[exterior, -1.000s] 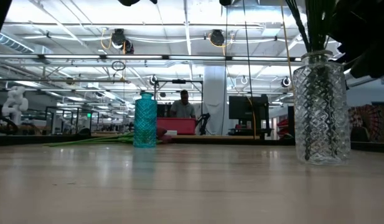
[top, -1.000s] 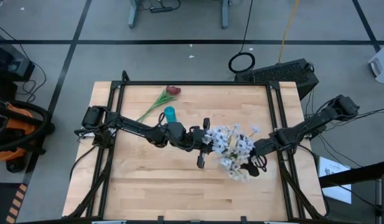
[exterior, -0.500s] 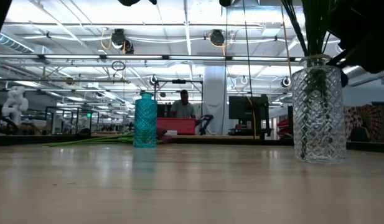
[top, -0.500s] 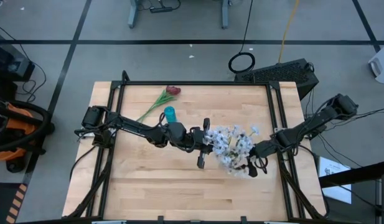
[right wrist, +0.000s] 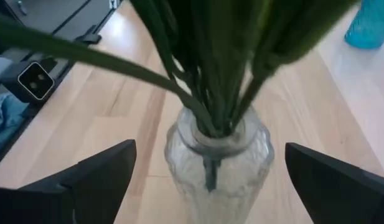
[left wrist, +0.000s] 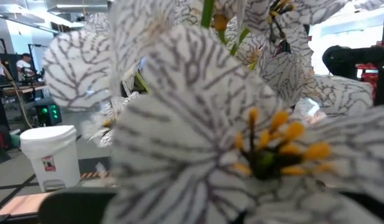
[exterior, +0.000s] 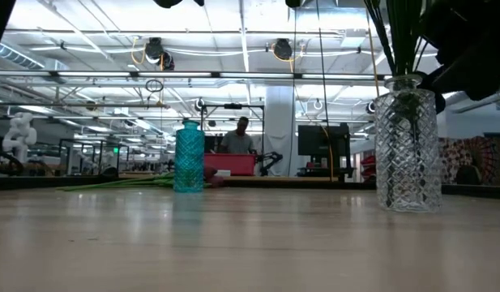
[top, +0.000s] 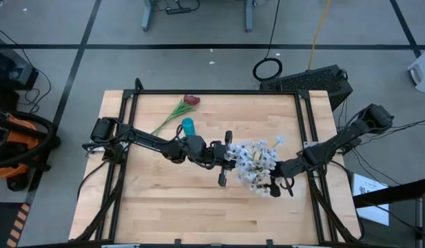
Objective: Sort flowers into vase by color
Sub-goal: Put the white flowers into the transparent vase
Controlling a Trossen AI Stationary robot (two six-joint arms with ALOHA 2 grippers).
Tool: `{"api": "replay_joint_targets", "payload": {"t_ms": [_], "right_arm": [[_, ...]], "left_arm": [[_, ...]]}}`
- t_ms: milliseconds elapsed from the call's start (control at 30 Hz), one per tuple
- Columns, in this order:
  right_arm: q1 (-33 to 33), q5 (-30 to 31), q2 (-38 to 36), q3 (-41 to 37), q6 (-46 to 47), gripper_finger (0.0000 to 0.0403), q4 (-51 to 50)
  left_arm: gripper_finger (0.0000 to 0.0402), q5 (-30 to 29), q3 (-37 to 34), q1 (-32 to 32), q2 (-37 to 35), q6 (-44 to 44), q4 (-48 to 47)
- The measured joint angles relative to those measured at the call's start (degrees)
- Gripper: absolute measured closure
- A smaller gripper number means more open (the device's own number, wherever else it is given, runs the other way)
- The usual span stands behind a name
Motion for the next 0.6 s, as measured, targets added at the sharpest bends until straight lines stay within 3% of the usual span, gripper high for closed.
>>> {"api": "replay_joint_targets", "payload": {"t_ms": [600], "right_arm": [[0.0, 3.4, 9.4, 0.0, -2.4, 0.0012, 13.2]], "left_arm": [[0.0381, 0.0, 0.0, 0.0, 0.0, -0.2, -0.7]]}}
